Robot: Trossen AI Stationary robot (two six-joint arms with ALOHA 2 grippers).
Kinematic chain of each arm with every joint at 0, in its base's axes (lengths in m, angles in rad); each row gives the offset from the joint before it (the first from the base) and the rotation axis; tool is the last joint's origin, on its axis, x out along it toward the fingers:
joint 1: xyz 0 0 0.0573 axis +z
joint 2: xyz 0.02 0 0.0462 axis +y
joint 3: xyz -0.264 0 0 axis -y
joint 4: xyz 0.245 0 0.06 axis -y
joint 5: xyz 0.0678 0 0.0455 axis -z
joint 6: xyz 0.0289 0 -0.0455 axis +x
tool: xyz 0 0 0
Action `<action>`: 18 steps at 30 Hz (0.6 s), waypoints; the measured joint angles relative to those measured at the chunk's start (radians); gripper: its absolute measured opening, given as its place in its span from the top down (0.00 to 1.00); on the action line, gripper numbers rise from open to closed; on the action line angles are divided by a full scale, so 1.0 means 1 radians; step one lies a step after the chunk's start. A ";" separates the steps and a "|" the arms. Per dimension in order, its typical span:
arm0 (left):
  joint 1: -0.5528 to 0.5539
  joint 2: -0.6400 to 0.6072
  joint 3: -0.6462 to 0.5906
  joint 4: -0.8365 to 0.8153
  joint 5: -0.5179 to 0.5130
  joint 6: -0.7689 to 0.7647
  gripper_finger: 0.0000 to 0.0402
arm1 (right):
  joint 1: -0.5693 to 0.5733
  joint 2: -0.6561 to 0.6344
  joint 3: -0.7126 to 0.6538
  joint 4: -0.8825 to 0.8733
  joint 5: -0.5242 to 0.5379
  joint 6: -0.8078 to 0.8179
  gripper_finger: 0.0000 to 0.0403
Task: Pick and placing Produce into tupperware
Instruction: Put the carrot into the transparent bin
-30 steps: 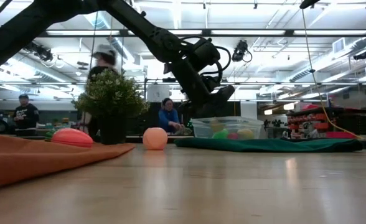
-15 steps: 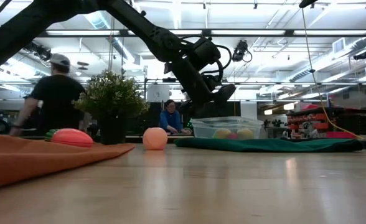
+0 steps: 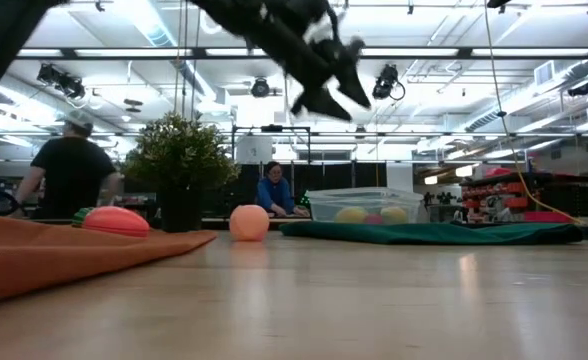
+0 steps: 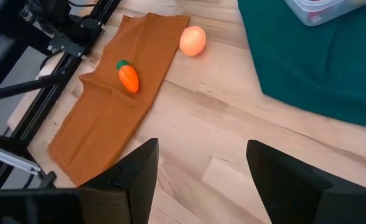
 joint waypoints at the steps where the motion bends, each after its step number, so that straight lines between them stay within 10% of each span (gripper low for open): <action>1: -0.010 -0.027 -0.001 -0.042 -0.001 0.014 0.36 | 0.003 0.000 0.000 -0.002 0.000 0.000 0.48; 18: -0.244 -0.225 -0.018 -0.999 0.022 -0.002 0.38 | 0.010 0.000 0.000 -0.018 -0.021 -0.053 0.48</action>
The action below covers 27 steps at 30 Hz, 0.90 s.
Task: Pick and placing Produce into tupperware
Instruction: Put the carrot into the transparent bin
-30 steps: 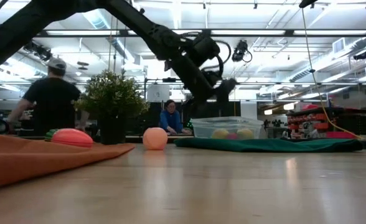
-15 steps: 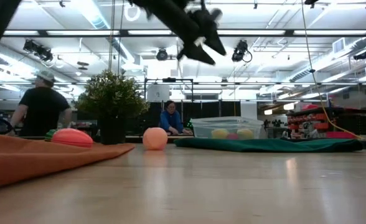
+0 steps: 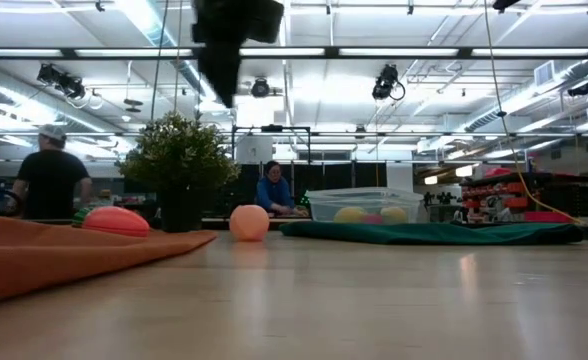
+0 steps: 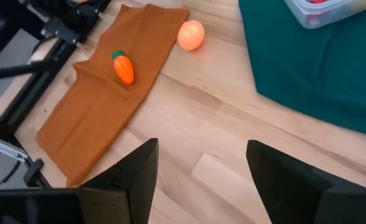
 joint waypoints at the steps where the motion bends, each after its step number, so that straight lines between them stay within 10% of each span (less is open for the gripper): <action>1: -0.021 0.000 -0.009 -0.024 0.001 0.001 0.38 | 0.000 0.000 0.000 -0.001 -0.005 -0.009 0.48; 27: -0.313 -0.004 -0.422 0.254 0.119 0.171 0.44 | 0.000 0.000 0.000 0.028 -0.035 -0.051 0.48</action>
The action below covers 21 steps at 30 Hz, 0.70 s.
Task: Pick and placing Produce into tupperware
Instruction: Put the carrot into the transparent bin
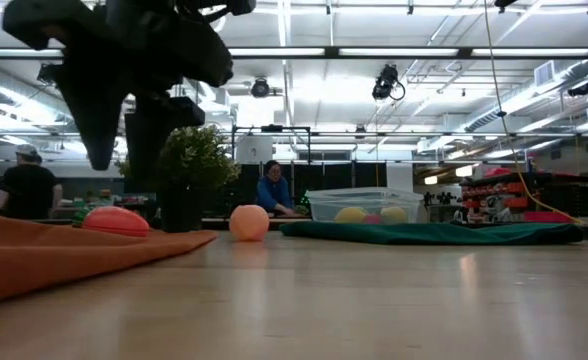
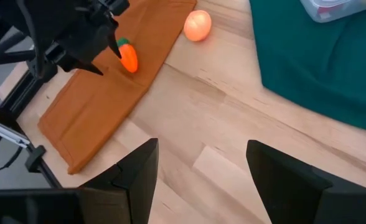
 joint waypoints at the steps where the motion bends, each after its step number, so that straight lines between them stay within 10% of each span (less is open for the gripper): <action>1: -0.004 -0.005 -0.005 0.004 0.001 0.007 0.44 | 0.000 0.000 0.000 0.003 0.000 0.000 0.48; 21: 0.050 -0.270 -0.320 0.204 0.011 0.015 0.48 | 0.000 0.000 0.000 0.014 0.013 0.023 0.48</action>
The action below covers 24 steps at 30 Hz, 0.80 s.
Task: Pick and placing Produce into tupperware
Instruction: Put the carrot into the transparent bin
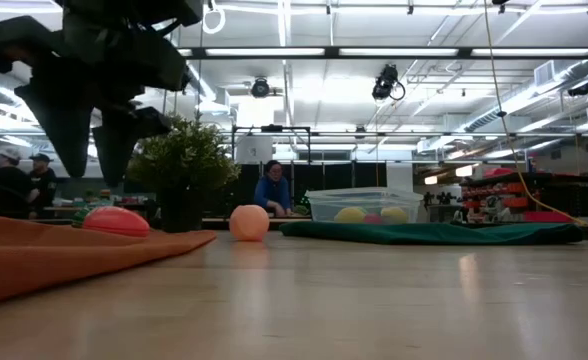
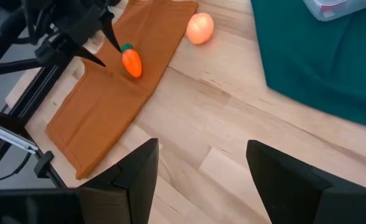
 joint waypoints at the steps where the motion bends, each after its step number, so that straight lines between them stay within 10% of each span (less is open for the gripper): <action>1: 0.000 0.000 -0.003 0.019 0.000 0.000 0.47 | 0.000 0.000 0.000 0.002 0.000 0.001 0.48; 24: 0.003 0.002 -0.071 0.094 -0.090 0.041 0.22 | -0.003 0.000 0.000 0.021 0.017 0.006 0.48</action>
